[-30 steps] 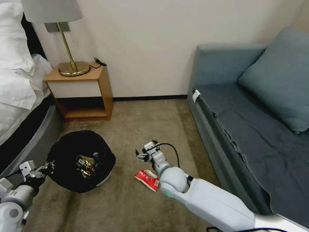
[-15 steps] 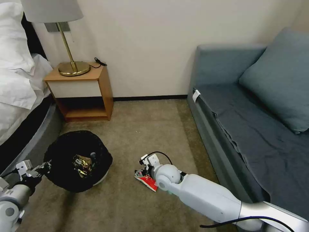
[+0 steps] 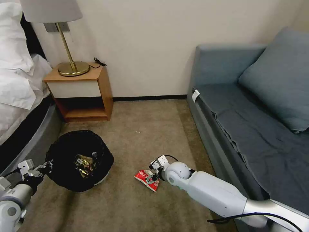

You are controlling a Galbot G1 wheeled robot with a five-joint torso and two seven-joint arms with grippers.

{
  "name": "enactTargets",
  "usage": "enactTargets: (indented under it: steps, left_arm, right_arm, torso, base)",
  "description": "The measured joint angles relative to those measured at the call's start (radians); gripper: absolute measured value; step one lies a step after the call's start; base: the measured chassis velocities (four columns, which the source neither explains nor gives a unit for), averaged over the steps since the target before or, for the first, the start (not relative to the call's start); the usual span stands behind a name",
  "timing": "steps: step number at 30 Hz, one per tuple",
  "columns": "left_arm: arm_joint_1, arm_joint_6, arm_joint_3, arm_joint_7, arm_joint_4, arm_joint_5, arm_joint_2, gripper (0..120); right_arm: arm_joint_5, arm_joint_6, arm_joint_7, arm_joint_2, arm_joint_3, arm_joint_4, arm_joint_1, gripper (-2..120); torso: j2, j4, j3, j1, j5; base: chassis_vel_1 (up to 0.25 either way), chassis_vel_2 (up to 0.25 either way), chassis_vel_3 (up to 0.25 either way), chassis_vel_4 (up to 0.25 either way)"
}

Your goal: Pick up the trash bin, then pick up the garbage on the floor and place it into the trash bin.

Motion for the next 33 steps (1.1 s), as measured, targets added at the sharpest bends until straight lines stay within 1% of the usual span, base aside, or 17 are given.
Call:
enactTargets:
  steps: [2,3,6,9,13,20,22,28,30,31,33]
  left_arm:
    - [0.001,0.000,-0.003,0.000,0.000,0.001,-0.003,4]
    - [0.001,0.000,-0.003,0.000,0.000,0.001,-0.003,4]
    - [0.003,-0.001,-0.007,0.000,0.001,0.001,-0.004,4]
    - [0.003,-0.003,-0.009,0.001,0.003,0.002,-0.004,4]
    - [0.000,-0.005,-0.009,0.002,0.011,0.004,-0.004,4]
    - [-0.007,-0.005,-0.005,0.001,0.019,0.005,-0.002,4]
    - [-0.014,-0.006,-0.002,0.001,0.034,0.005,0.005,4]
    - [-0.020,-0.009,0.002,0.001,0.047,0.005,0.011,4]
    - [-0.021,-0.010,0.006,0.001,0.051,0.005,0.014,4]
    - [-0.021,-0.010,0.006,0.001,0.051,0.005,0.014,4]
    - [-0.022,-0.011,0.010,0.001,0.054,0.005,0.015,4]
  right_arm:
    - [-0.039,0.011,-0.029,0.021,-0.005,-0.042,0.005,100]
    - [-0.039,0.011,-0.029,0.021,-0.005,-0.042,0.005,100]
    - [-0.086,0.034,-0.057,0.035,-0.013,-0.099,0.013,100]
    - [-0.099,0.041,-0.064,0.040,-0.013,-0.119,0.014,100]
    - [-0.170,0.076,-0.076,0.070,-0.013,-0.194,0.015,100]
    - [-0.190,0.083,-0.080,0.089,-0.010,-0.216,0.009,100]
    - [-0.213,0.086,-0.080,0.099,-0.014,-0.230,0.002,100]
    - [-0.236,0.086,-0.088,0.093,-0.031,-0.226,0.000,100]
    - [-0.249,0.086,-0.090,0.093,-0.034,-0.227,-0.005,95]
    - [-0.249,0.086,-0.090,0.093,-0.034,-0.227,-0.005,95]
    - [-0.254,0.088,-0.091,0.093,-0.034,-0.228,-0.009,88]
  torso:
    - [0.000,0.0001,0.000,0.000,0.0001]
    - [0.000,0.0001,0.000,0.000,0.0001]
    - [0.000,0.0000,0.000,0.000,0.0000]
    - [0.000,0.0000,0.000,0.000,0.0001]
    - [0.000,0.0000,0.000,0.000,0.0000]
    - [0.000,0.0000,0.000,0.000,-0.0001]
    - [0.000,0.0000,0.000,0.000,0.0000]
    - [0.000,0.0000,0.000,0.000,0.0000]
    - [0.000,0.0000,0.000,0.000,0.0000]
    - [0.000,0.0000,0.000,0.000,0.0000]
    - [0.000,0.0000,0.000,0.000,-0.0001]
  base:
    - [0.000,0.000,0.000,0.000]
    - [0.000,0.000,0.000,0.000]
    - [0.000,0.000,0.000,0.000]
    - [0.000,0.000,0.000,0.000]
    - [0.000,0.000,0.000,0.000]
    - [0.000,0.000,0.000,0.000]
    - [0.000,0.000,0.000,0.000]
    - [0.000,0.000,0.000,0.000]
    - [0.000,0.000,0.000,0.000]
    - [0.000,0.000,0.000,0.000]
    - [0.000,0.000,0.000,0.000]
